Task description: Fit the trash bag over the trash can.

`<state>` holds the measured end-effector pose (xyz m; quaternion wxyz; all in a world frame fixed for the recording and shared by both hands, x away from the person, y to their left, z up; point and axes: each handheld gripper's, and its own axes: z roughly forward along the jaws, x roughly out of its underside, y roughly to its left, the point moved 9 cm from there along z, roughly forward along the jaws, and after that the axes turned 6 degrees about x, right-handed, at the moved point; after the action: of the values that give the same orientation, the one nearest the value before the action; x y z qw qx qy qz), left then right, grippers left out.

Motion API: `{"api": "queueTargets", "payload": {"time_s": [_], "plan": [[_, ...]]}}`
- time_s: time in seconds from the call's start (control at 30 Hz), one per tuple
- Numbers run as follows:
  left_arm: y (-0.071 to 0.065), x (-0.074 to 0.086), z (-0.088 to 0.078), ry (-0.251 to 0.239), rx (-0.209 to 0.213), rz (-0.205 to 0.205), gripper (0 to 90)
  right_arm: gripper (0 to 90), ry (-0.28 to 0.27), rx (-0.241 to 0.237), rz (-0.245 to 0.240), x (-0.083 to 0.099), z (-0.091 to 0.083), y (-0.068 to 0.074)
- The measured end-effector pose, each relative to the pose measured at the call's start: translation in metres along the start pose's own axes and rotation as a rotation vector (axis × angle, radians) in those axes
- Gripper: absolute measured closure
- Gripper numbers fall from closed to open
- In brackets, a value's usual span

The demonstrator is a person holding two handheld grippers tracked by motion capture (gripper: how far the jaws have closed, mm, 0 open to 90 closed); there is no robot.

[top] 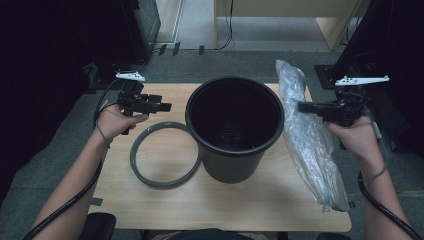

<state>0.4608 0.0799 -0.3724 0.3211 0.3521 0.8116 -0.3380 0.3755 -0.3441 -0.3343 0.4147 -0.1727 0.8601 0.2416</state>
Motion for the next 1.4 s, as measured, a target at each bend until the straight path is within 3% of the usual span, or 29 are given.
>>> {"api": "queueTargets", "payload": {"time_s": [0.4, 0.67, 1.1, 1.27, 1.4], "plan": [[-0.008, -0.016, -0.005, -0.002, 0.008, 0.022, 33.6, 90.0, -0.046, -0.024, -0.016, -0.020, -0.019, 0.011], [-0.016, -0.031, -0.006, -0.004, 0.014, 0.041, 33.7, 90.0, -0.071, -0.054, -0.047, -0.037, -0.027, 0.030], [-0.036, -0.058, -0.004, -0.007, 0.034, 0.071, 33.7, 90.0, -0.047, -0.111, -0.097, -0.048, -0.016, 0.068], [-0.042, -0.067, -0.006, -0.027, 0.043, 0.079, 33.6, 90.0, -0.048, -0.161, -0.105, -0.048, -0.008, 0.080], [-0.045, -0.070, -0.004, -0.015, 0.044, 0.084, 33.5, 90.0, -0.039, -0.185, -0.114, -0.048, -0.001, 0.089]]}}
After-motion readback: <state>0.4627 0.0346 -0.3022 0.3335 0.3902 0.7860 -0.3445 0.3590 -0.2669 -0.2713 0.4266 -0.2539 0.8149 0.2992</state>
